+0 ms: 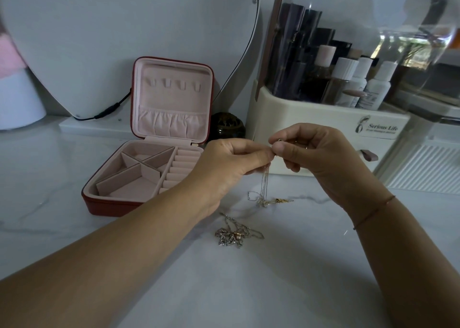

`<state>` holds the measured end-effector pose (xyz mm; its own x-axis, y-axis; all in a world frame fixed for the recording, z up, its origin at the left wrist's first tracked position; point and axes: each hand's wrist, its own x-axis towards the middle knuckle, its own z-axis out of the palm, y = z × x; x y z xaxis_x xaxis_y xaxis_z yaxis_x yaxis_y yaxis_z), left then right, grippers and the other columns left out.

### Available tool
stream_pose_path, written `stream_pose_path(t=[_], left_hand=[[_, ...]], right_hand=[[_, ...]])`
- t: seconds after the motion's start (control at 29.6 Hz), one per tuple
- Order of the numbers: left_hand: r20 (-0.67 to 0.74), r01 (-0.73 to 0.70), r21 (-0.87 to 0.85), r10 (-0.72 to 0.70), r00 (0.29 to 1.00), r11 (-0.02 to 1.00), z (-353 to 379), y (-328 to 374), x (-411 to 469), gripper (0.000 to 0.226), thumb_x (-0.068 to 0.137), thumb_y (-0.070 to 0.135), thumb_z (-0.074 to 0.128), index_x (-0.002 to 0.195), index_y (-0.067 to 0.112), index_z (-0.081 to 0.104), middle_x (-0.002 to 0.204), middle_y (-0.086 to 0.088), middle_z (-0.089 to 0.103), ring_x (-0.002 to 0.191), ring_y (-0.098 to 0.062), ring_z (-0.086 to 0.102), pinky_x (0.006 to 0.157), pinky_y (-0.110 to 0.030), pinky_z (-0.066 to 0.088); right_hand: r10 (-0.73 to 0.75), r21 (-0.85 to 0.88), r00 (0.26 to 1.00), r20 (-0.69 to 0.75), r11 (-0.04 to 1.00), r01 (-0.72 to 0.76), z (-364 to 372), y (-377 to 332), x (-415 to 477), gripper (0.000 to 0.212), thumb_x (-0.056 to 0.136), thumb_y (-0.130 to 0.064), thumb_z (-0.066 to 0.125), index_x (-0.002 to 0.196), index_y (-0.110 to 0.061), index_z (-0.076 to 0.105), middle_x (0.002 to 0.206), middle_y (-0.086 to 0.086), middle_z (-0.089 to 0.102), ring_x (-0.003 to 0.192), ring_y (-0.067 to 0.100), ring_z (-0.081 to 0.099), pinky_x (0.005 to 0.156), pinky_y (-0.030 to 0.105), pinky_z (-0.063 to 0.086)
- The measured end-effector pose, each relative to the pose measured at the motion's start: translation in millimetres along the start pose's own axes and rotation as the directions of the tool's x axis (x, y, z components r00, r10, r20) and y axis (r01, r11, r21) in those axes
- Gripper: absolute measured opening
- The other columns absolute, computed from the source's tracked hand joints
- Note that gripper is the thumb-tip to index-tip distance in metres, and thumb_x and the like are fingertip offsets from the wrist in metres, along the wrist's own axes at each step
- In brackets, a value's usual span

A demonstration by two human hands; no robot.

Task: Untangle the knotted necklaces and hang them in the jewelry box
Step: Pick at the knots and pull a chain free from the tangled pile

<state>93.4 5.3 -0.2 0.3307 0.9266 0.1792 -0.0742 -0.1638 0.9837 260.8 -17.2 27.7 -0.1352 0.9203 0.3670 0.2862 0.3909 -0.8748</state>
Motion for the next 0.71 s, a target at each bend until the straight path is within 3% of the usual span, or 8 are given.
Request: stream_pose_path(t=[0.17, 0.27, 0.51, 0.61, 0.71], left_hand=[[-0.017, 0.017, 0.032, -0.017, 1.0, 0.999, -0.8, 0.0, 0.6, 0.009, 0.081, 0.017, 0.072, 0.089, 0.014, 0.073, 0.089, -0.01, 0.074, 0.081, -0.011, 0.068, 0.086, -0.026, 0.054], [0.016, 0.027, 0.071, -0.028, 0.999, 0.997, 0.1, -1.2, 1.1, 0.012, 0.084, 0.019, 0.067, 0.089, 0.01, 0.072, 0.08, -0.005, 0.071, 0.08, -0.012, 0.066, 0.087, -0.03, 0.054], [0.131, 0.196, -0.254, -0.167, 0.977, 0.947, 1.9, -0.3, 3.8, 0.018, 0.088, 0.011, 0.055, 0.1, 0.003, 0.067, 0.084, -0.005, 0.065, 0.084, -0.013, 0.062, 0.086, -0.034, 0.05], [0.148, 0.208, -0.249, -0.175, 0.973, 0.946, 0.4, -1.0, 4.3, 0.02, 0.088, 0.01, 0.055, 0.102, 0.002, 0.067, 0.091, -0.008, 0.064, 0.085, -0.013, 0.062, 0.081, -0.03, 0.052], [0.16, 0.178, -0.184, -0.149, 0.976, 0.967, -2.9, -0.6, 4.8, 0.013, 0.08, 0.017, 0.067, 0.09, 0.01, 0.069, 0.087, -0.005, 0.065, 0.083, -0.011, 0.062, 0.084, -0.031, 0.052]], right_hand=[[0.005, 0.037, 1.0, 0.009, 0.999, -0.005, 3.4, 2.5, 0.5, 0.017, 0.07, -0.02, 0.071, 0.084, -0.01, 0.07, 0.064, 0.0, 0.066, 0.054, 0.009, 0.053, 0.054, 0.019, 0.045], [0.006, 0.054, 1.0, 0.018, 0.999, -0.007, 4.8, 2.5, 0.2, 0.017, 0.07, -0.021, 0.07, 0.084, -0.011, 0.07, 0.066, 0.001, 0.068, 0.055, 0.01, 0.053, 0.054, 0.02, 0.045], [0.042, 0.098, 0.998, 0.041, 0.994, -0.045, 3.1, 3.0, 0.8, 0.018, 0.07, -0.018, 0.07, 0.085, -0.008, 0.07, 0.067, 0.004, 0.068, 0.057, 0.012, 0.057, 0.056, 0.02, 0.049], [0.038, 0.095, 0.997, 0.064, 0.995, -0.044, 3.4, 1.7, -0.2, 0.018, 0.07, -0.016, 0.069, 0.085, -0.007, 0.069, 0.07, 0.005, 0.069, 0.061, 0.012, 0.06, 0.06, 0.02, 0.051], [0.04, 0.125, 0.998, 0.057, 0.991, -0.047, 0.2, -0.1, -0.2, 0.021, 0.069, -0.016, 0.069, 0.087, -0.005, 0.067, 0.067, 0.001, 0.067, 0.062, 0.011, 0.06, 0.061, 0.019, 0.051]])
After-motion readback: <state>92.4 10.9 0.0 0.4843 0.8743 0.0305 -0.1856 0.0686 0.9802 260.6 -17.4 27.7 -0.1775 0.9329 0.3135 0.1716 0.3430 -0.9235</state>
